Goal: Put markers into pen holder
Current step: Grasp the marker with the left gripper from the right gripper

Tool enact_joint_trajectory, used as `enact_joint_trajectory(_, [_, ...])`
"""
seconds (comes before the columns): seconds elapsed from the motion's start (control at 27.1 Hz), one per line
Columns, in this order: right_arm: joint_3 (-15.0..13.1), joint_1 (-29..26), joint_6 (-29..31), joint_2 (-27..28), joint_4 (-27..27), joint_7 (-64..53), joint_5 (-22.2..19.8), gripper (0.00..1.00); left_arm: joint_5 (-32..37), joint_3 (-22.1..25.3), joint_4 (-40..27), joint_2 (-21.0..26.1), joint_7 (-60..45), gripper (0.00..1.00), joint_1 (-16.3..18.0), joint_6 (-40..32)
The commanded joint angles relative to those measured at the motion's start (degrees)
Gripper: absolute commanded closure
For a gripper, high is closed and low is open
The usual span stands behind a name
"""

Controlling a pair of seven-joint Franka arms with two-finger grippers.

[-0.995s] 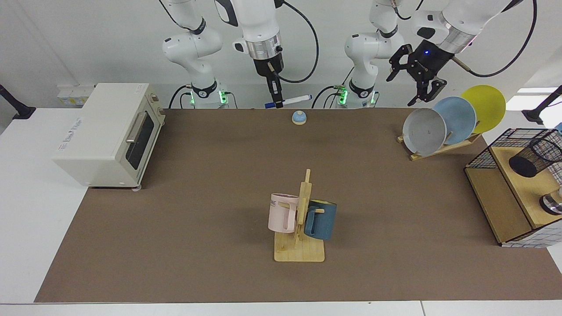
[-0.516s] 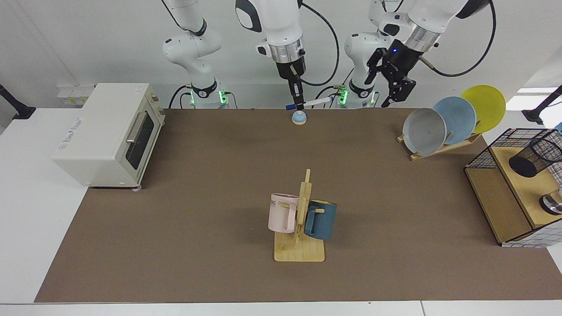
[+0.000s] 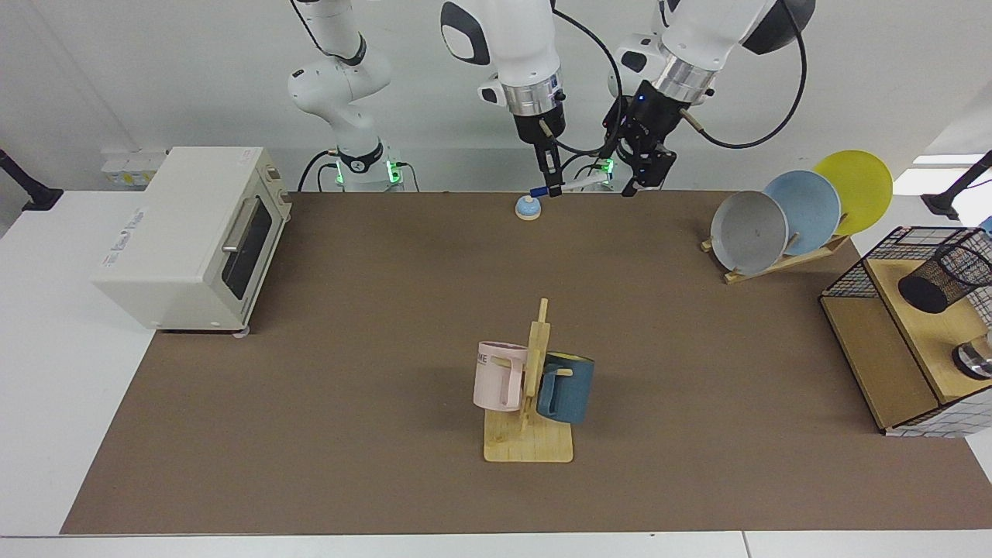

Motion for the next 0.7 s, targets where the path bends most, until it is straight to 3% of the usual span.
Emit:
enact_joint_trajectory(0.0, [-0.19,0.12,0.36,1.17,1.93,1.39,-0.26,1.00,-0.79,0.78,-2.53,-1.04,-0.56,0.06,-1.53,2.97])
enact_joint_trajectory(0.33, [-0.54,-1.11,-0.26,1.35,4.13,0.69,0.27,1.00,-0.79,0.43,-4.03,-0.69,-0.56,0.09,-2.50,4.11])
enact_joint_trajectory(0.48, [-0.54,-1.11,-0.08,1.43,4.31,0.60,0.45,1.00,-0.79,-0.18,-4.12,-0.60,-1.61,0.23,-2.59,3.85])
enact_joint_trajectory(0.66, [-0.54,-1.02,0.01,1.43,4.22,0.60,0.62,1.00,-0.79,-0.36,-4.03,-0.16,-4.16,0.31,-3.11,4.90])
